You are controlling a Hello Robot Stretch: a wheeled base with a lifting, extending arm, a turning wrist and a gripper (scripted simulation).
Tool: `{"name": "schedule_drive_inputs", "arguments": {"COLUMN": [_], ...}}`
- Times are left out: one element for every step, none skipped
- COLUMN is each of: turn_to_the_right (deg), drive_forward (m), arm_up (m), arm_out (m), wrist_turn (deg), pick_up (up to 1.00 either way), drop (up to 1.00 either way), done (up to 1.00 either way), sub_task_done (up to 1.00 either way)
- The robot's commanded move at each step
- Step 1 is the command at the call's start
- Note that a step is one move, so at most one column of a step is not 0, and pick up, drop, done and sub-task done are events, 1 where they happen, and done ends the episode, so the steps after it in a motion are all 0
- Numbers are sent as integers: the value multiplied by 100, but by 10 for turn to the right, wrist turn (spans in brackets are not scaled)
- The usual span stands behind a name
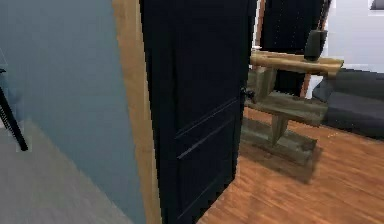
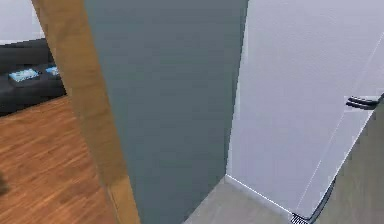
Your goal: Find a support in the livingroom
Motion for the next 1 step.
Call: {"name": "schedule_drive_inputs", "arguments": {"turn_to_the_right": [0], "drive_forward": [40], "arm_up": [0], "arm_out": [0], "wrist_turn": [0], "pick_up": [0], "drop": [0], "done": [0], "sub_task_done": [0]}}
